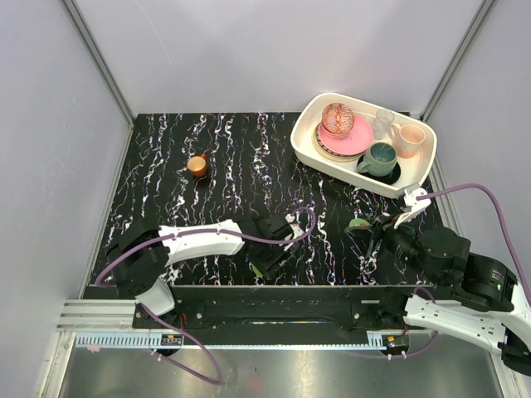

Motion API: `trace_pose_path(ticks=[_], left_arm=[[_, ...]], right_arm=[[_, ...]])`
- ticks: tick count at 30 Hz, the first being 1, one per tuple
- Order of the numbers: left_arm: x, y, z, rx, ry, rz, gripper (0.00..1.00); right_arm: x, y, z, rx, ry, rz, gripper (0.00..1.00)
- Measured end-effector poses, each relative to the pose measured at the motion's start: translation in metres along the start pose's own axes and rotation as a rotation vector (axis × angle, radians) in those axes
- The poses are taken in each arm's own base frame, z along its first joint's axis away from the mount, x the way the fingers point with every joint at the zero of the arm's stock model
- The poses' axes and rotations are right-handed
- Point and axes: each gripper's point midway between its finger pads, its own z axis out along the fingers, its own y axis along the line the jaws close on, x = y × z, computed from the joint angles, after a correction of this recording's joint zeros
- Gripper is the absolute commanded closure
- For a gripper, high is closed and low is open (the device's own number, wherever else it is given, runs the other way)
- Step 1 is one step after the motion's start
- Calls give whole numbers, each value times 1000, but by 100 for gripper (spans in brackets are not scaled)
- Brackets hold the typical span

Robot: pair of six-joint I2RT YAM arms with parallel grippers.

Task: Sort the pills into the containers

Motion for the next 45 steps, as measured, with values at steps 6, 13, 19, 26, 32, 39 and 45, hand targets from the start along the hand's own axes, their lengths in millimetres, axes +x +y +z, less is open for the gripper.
trace_pose_path(ticks=[6, 13, 19, 26, 32, 39, 45], left_arm=[[1, 0, -3, -4, 25, 4, 100], [4, 1, -6, -11, 54, 11, 100], [6, 2, -5, -15, 77, 18, 100], [8, 2, -4, -19, 98, 23, 100], [5, 2, -7, -18, 97, 31, 100], [2, 1, -10, -19, 102, 39, 100], [0, 1, -11, -21, 116, 47, 100]], right_arm=[[0, -2, 0, 7, -3, 1, 100], [3, -2, 1, 10, 4, 0, 100], [3, -3, -1, 9, 2, 6, 100], [4, -3, -1, 10, 2, 8, 100], [5, -4, 0, 11, 4, 8, 100], [6, -4, -1, 10, 3, 9, 100], [5, -5, -3, 8, -4, 12, 100]])
